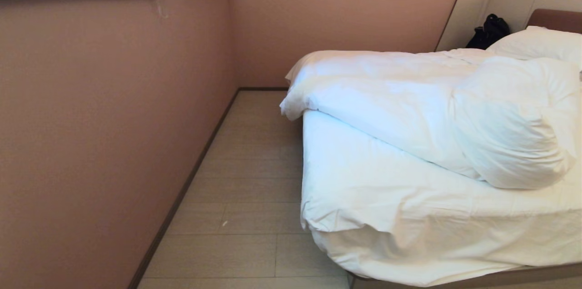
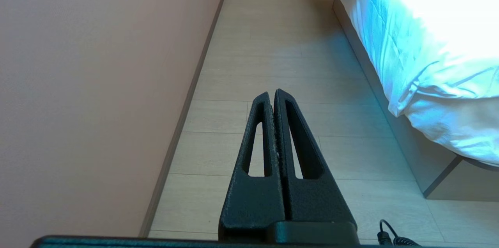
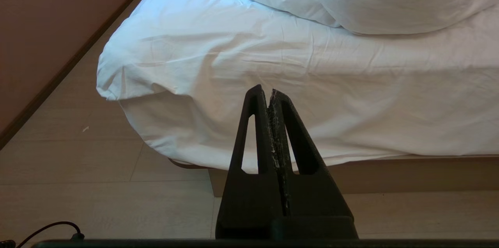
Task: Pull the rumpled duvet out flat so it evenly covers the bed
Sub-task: Hold the folded corner of the quilt
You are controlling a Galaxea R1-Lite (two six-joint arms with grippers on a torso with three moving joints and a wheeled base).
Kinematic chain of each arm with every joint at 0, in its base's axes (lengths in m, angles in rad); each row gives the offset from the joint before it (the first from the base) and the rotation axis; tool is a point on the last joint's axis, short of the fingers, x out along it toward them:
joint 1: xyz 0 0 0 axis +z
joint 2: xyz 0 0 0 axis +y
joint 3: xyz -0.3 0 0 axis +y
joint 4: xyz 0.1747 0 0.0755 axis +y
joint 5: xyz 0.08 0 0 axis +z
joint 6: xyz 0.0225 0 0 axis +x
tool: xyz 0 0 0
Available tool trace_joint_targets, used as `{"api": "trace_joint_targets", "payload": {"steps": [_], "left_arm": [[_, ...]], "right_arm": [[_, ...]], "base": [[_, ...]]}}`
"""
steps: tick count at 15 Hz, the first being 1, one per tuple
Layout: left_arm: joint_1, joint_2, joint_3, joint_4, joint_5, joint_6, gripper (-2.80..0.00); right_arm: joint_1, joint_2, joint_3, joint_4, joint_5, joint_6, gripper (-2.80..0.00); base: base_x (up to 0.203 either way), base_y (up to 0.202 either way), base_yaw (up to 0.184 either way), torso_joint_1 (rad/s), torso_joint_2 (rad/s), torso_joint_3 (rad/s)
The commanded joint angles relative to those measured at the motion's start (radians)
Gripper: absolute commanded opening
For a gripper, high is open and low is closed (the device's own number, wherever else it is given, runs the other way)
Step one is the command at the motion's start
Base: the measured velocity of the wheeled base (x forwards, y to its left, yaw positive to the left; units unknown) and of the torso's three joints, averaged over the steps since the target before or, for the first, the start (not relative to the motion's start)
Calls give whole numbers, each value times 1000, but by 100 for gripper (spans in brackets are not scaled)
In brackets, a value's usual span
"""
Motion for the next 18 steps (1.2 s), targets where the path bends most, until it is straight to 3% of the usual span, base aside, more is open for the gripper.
{"api": "trace_joint_targets", "payload": {"steps": [1,18], "left_arm": [[0,0,0,0,0,-1,-280],[0,0,0,2,0,12,-280]], "right_arm": [[0,1,0,-1,1,1,-280],[0,1,0,-1,1,1,-280]], "base": [[0,0,0,0,0,0],[0,0,0,0,0,0]]}}
